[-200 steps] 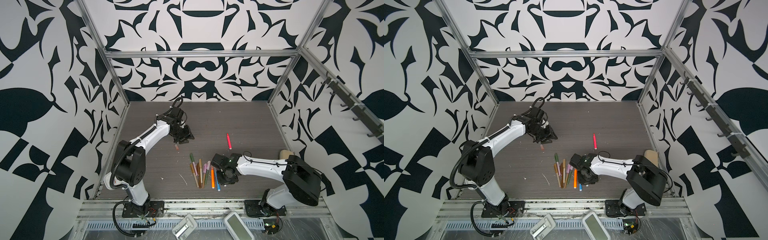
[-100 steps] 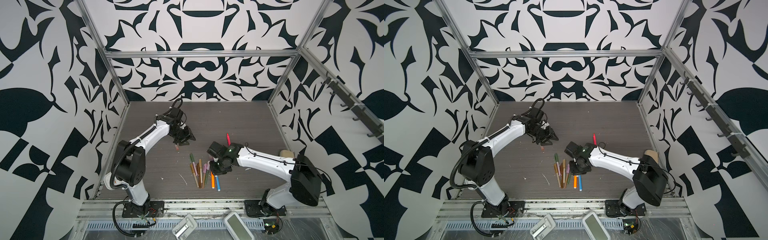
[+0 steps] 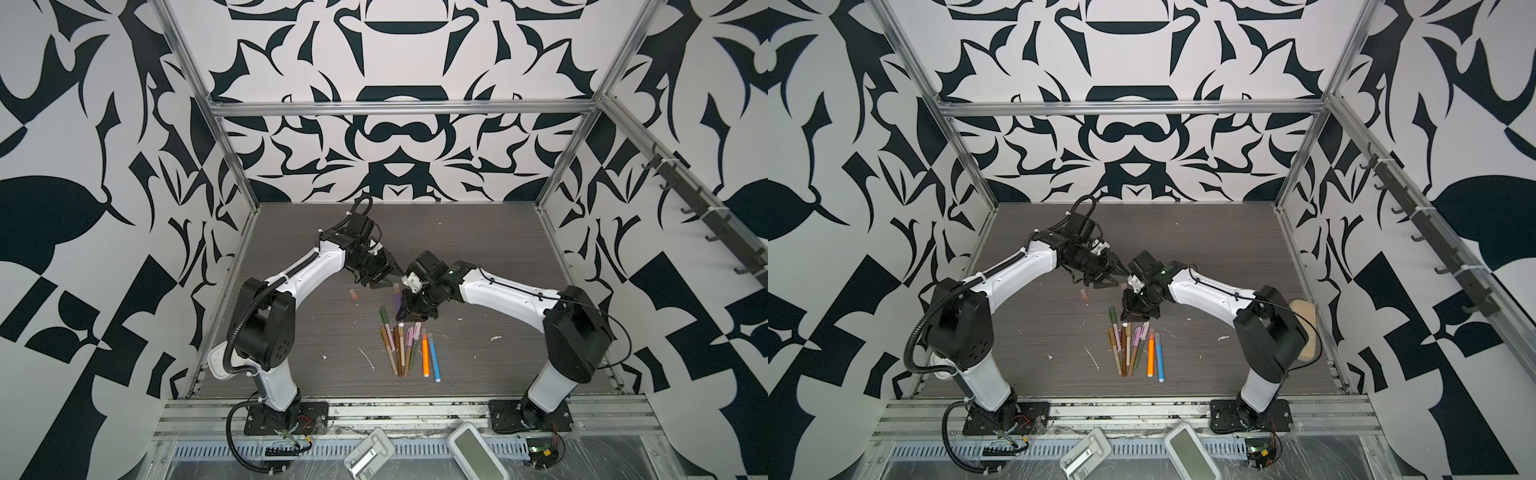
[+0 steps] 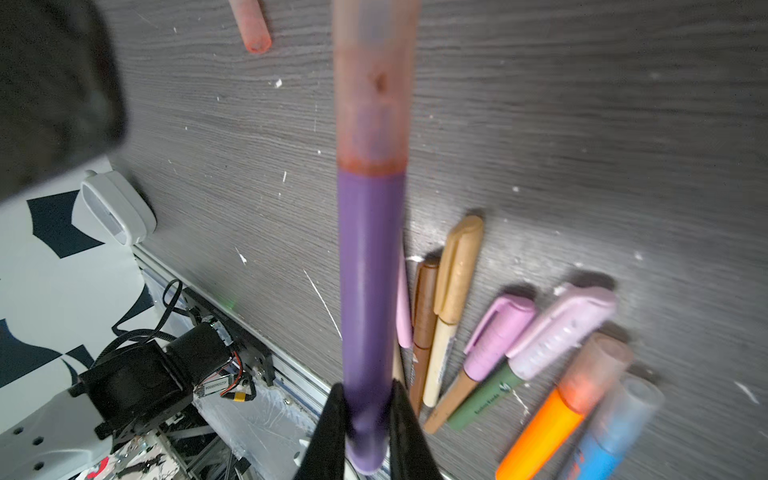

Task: Open the pen caps
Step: 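Lift the purple highlighter and bring its cap toward the left gripper, then close the left gripper on the purple highlighter's translucent cap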

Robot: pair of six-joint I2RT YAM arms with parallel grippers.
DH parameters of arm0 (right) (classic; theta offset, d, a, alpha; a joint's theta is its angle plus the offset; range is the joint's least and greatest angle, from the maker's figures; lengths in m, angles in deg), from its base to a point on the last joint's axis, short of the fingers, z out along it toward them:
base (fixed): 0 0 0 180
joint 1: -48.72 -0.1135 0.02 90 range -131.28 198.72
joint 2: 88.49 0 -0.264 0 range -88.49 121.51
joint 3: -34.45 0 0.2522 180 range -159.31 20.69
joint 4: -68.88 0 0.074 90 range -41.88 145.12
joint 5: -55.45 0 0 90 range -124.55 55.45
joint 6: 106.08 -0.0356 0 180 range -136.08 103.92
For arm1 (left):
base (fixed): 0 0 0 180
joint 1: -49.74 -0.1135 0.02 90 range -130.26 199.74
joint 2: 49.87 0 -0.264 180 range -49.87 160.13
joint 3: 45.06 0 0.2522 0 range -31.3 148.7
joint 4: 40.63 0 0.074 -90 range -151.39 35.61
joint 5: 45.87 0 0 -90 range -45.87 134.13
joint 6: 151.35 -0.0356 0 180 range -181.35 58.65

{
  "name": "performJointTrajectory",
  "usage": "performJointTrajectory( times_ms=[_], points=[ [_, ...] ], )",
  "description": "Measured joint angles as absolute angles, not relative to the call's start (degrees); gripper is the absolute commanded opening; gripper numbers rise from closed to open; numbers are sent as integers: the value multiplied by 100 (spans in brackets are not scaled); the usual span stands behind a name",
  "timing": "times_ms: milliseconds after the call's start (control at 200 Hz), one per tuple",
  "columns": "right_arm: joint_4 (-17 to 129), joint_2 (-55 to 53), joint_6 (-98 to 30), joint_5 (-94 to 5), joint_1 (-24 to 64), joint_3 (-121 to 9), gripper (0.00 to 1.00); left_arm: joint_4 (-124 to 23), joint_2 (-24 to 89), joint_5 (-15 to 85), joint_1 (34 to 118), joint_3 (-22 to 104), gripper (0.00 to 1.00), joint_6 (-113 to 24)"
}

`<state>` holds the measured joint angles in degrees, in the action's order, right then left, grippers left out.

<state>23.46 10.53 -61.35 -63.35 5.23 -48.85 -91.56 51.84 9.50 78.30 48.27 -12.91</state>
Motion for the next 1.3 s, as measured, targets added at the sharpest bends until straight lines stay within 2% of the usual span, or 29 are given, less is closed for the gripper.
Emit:
performJointTrajectory(
  times_ms=[355,835,1065,1165,1235,1300],
  points=[
    [2173,1363,-6118,-6396,624,-5158,0,-9376,5461,1068,7821,5072,53,-1505],
    [2326,369,-6107,-6449,812,-4660,1,-9735,5789,1332,7843,5397,53,-1833],
    [2518,384,-6109,-6781,812,-4623,1,-9730,5800,1330,7860,5397,53,-1822],
    [2529,430,-6102,-6844,812,-4623,1,-9728,5800,1330,7863,5400,46,-1811],
    [2545,428,-6094,-6866,812,-4623,1,-9724,5800,1330,7863,5397,35,-1807],
    [2542,428,-6091,-6871,812,-4623,1,-9704,5800,1328,7863,5397,31,-1811]
  ],
)
